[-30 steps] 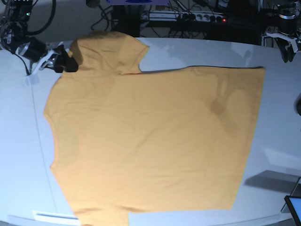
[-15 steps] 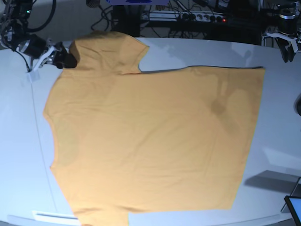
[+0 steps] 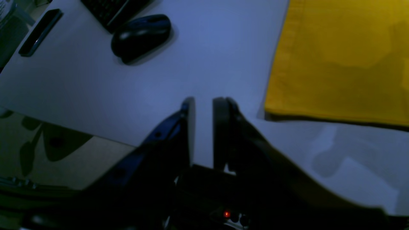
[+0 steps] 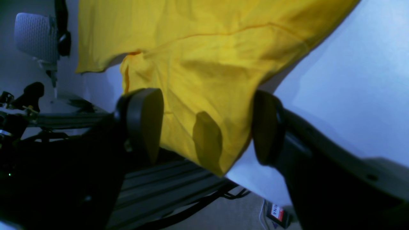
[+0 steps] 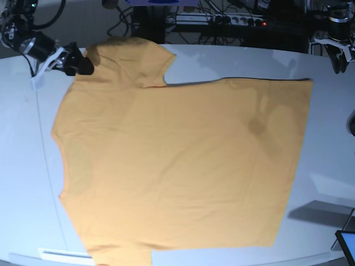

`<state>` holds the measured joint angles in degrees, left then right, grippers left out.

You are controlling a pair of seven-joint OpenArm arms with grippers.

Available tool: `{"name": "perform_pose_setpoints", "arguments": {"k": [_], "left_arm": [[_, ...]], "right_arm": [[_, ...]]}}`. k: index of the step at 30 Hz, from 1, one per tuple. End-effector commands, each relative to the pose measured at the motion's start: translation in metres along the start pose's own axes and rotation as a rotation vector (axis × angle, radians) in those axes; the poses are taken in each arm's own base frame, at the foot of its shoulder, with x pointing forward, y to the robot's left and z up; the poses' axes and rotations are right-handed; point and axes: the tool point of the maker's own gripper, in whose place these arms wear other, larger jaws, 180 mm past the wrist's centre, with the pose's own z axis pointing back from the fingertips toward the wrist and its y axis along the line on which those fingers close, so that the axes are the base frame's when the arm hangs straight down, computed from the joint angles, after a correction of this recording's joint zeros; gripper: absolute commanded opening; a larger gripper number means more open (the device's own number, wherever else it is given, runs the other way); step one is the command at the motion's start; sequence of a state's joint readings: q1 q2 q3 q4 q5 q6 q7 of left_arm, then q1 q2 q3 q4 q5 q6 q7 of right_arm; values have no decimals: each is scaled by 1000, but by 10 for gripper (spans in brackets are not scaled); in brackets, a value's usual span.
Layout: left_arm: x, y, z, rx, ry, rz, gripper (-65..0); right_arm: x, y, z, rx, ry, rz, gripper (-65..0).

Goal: Fold the T-shirt properly
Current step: 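Lower the right gripper and pinch the shoulder corner, then lower the left gripper and pinch the other shoulder corner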

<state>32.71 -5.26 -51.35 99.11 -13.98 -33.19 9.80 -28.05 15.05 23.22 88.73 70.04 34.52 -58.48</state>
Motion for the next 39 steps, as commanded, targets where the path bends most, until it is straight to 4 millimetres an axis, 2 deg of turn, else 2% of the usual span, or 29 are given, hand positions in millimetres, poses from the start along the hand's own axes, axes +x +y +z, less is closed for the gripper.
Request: {"name": "perform_pose_setpoints", "arguments": {"k": [1, 8, 10, 15, 23, 27, 31, 34, 37, 39], "left_arm": [[15, 7, 1, 11, -51, -16, -556], [16, 7, 1, 11, -52, -17, -556], [16, 7, 1, 11, -52, -17, -556], [15, 7, 1, 10, -51, -16, -556], [13, 6, 0, 7, -45, -9, -554], [7, 6, 0, 7, -30, 7, -549], [-7, 16, -5, 10, -14, 88, -428], [-18, 31, -11, 5, 38, 185, -348], [-13, 43, -15, -8, 20, 258, -344], [-9, 42, -18, -20, 10, 264, -341]], "right_arm": [[-41, -18, 6, -97, 164, -16, -223], [-48, -14, 4, -88, 169, -31, -225], [-48, -14, 5, -86, 168, -33, -245], [-49, -14, 4, -87, 172, -33, -440], [-50, -14, 4, -85, 176, -33, -647], [-56, -6, -3, -59, 202, -23, -644], [-61, -1, -8, -40, 218, -20, -646], [-60, -1, -8, -42, 215, -21, -646], [-59, -2, -7, -44, 213, -21, -646], [-59, -2, -7, -44, 213, -21, -646]]}}
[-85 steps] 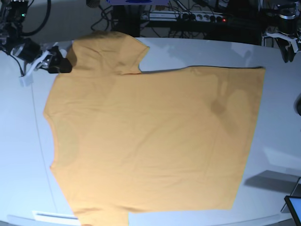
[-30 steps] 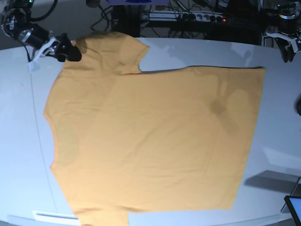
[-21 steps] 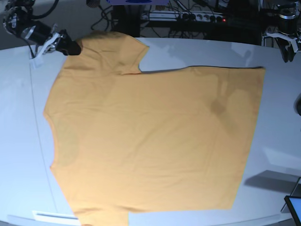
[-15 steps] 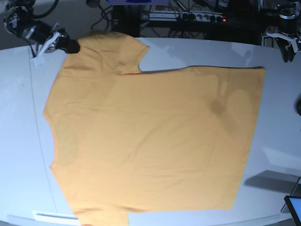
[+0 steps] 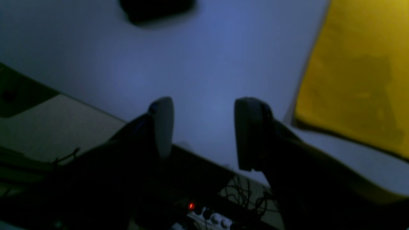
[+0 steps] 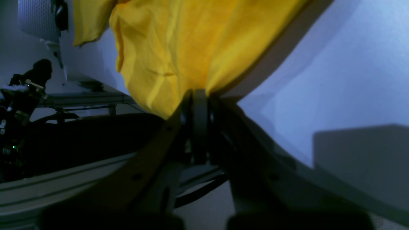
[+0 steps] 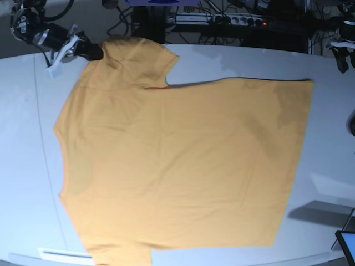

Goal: Fold the T-shirt properly
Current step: 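Lower the left gripper and pinch the other shoulder corner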

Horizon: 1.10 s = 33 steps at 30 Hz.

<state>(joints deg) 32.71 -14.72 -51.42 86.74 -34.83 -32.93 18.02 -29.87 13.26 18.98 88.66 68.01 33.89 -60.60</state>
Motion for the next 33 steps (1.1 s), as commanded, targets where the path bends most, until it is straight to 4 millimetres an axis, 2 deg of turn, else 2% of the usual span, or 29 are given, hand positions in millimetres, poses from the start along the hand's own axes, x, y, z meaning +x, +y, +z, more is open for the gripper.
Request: {"name": "perform_pose_setpoints", "arguments": {"k": [1, 5, 13, 18, 26, 33], "left_arm": [[14, -1, 1, -16, -43, -8, -341], [9, -24, -5, -131, -4, -27, -339], [-16, -28, -31, -120, 116, 61, -339], [-19, -35, -35, -140, 127, 59, -339], [-35, -50, -38, -198, 238, 39, -339], [-21, -53, -40, -245, 225, 78, -339]], "right_arm": [[-18, -14, 5, -69, 91, 6, -646], [-18, -14, 5, -68, 92, 7, -646], [-18, -15, 7, -75, 92, 7, -646], [-17, -16, 7, -76, 92, 9, -646], [-14, -15, 6, -71, 88, 16, -646], [-13, -15, 5, -72, 88, 17, -646]]}}
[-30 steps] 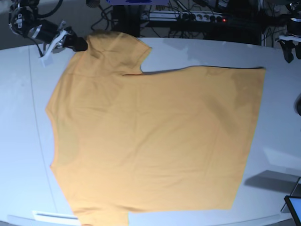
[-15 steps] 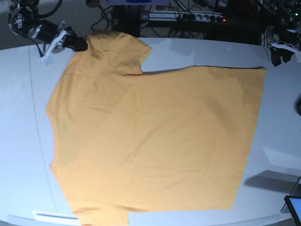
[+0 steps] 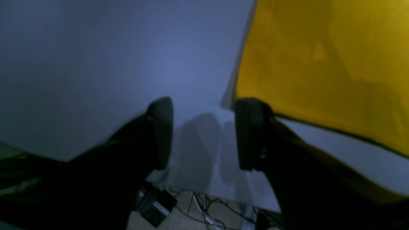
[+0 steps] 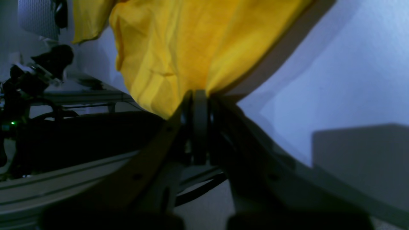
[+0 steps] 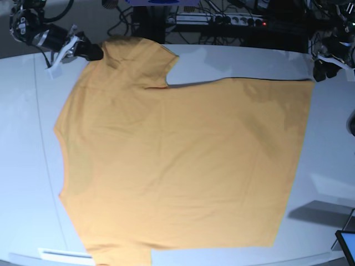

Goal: Fold the T-shirt properly
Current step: 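Lower the left gripper and pinch the other shoulder corner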

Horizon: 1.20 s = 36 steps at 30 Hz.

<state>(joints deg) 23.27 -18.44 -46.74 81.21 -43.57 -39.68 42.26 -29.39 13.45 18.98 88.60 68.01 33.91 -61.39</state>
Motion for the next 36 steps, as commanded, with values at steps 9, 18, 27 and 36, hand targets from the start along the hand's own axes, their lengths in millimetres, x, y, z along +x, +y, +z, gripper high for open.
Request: {"name": "perform_pose_setpoints", "arguments": {"k": [9, 18, 27, 36], "left_arm": [[3, -19, -10, -67, 14, -44, -339], [-4, -32, -25, -106, 25, -19, -339], [-17, -26, -34, -99, 49, 42, -348], [-25, -43, -42, -144, 79, 22, -459]], "right_arm": [[-14, -15, 5, -72, 78, 10, -646], [-14, -15, 5, -74, 80, 11, -647], [-14, -15, 5, -73, 81, 11, -647], [-14, -15, 5, -73, 80, 12, -647]]}}
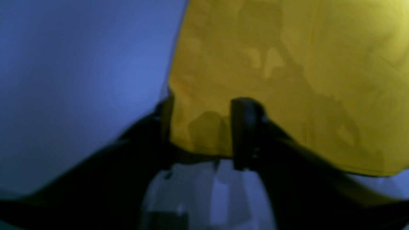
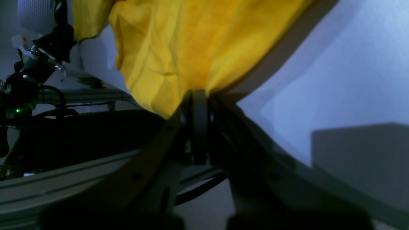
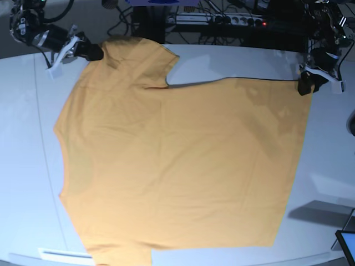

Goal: Fold the T-shirt properly
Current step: 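Lower the left gripper and pinch the other shoulder corner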

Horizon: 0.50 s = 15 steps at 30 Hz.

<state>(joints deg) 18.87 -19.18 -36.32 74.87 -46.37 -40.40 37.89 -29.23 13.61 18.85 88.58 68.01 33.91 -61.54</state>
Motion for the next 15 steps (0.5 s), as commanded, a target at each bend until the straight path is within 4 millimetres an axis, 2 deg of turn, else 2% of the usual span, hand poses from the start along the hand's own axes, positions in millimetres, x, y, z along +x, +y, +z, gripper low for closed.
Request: {"name": "perform_pose_setpoints", "arguments": {"k": [1, 4, 7, 15], "left_arm": [[-13, 3, 0, 18, 79, -22, -495], [-23, 0, -7, 3, 103, -3, -598], [-30, 1, -9, 2, 119, 11, -650], [-32, 2, -5, 9, 122, 10, -650]], "right_arm": [[-14, -15, 5, -73, 76, 9, -647], [-14, -15, 5, -73, 76, 9, -647], [-14, -15, 5, -73, 76, 9, -647], [-13, -16, 5, -75, 74, 8, -647]]}}
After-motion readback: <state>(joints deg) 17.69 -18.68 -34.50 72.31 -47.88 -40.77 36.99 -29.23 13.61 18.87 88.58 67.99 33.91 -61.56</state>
